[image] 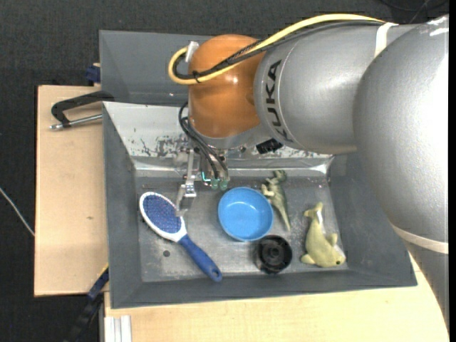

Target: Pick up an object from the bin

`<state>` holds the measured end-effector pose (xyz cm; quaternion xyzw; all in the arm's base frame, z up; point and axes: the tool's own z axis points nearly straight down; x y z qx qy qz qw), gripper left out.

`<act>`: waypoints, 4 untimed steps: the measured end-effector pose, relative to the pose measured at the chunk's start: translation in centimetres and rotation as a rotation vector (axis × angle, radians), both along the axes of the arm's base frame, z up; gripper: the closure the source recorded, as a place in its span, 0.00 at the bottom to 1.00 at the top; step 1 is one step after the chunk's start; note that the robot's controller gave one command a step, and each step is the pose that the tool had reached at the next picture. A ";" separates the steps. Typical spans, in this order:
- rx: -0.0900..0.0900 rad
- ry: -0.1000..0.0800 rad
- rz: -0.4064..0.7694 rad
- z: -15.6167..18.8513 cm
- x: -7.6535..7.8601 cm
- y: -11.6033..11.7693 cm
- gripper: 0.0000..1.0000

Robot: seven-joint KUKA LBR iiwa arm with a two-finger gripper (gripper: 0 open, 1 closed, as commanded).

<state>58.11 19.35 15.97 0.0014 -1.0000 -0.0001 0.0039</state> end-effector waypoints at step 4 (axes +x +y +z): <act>0.015 -0.017 -0.576 -8.1 -0.9 2.4 0.00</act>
Offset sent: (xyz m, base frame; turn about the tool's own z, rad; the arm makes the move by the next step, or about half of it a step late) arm -0.0133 0.0209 -0.0897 0.1484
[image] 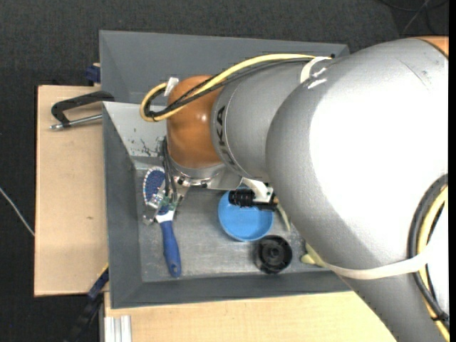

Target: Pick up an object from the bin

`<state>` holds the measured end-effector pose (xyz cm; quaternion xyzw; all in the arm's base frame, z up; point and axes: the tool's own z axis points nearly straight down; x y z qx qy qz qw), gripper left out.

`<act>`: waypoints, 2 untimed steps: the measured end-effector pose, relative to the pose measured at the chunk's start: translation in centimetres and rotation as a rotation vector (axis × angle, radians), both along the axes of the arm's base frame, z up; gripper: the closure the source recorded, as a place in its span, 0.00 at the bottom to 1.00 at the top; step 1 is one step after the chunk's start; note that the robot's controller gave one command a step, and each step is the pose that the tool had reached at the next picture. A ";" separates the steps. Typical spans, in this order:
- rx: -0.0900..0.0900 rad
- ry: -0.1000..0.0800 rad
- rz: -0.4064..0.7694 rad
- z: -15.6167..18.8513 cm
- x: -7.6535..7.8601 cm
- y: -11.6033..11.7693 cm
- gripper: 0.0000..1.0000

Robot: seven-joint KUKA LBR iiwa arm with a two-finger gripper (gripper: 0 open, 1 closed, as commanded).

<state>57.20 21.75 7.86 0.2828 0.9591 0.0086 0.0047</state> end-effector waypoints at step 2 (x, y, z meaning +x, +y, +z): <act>-0.003 0.010 -0.148 -0.3 -0.6 -0.3 1.00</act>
Offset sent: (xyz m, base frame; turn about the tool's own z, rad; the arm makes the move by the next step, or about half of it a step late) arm -0.0084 -0.0072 -0.0086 0.1509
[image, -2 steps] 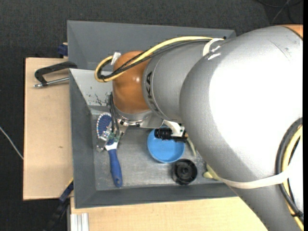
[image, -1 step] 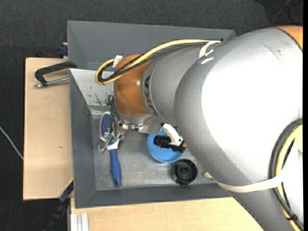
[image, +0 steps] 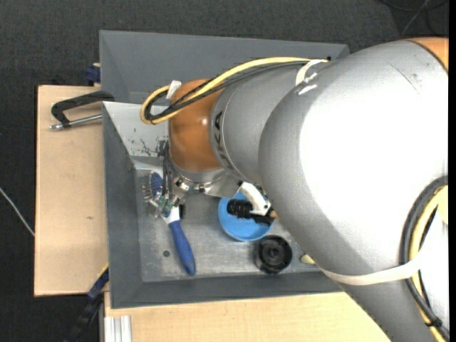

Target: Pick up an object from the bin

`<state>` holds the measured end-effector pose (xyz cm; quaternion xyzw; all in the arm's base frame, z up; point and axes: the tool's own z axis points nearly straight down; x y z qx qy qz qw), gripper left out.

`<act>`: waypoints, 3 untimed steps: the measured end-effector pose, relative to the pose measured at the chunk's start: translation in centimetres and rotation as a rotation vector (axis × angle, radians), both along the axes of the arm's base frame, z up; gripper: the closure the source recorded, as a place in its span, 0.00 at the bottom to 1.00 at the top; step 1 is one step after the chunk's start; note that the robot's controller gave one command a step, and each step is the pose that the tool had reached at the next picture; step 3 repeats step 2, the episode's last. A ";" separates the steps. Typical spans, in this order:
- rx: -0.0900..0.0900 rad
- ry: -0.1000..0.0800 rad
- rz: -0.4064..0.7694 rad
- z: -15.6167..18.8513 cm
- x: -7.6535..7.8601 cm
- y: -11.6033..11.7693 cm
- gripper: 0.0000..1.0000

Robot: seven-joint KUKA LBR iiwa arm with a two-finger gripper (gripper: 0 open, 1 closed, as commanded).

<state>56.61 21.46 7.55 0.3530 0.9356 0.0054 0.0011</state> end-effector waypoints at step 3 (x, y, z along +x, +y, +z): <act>-0.007 0.002 0.004 8.0 0.3 0.2 1.00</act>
Offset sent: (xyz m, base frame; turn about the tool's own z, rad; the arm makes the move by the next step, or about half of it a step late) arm 0.0000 0.0001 0.0702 0.0000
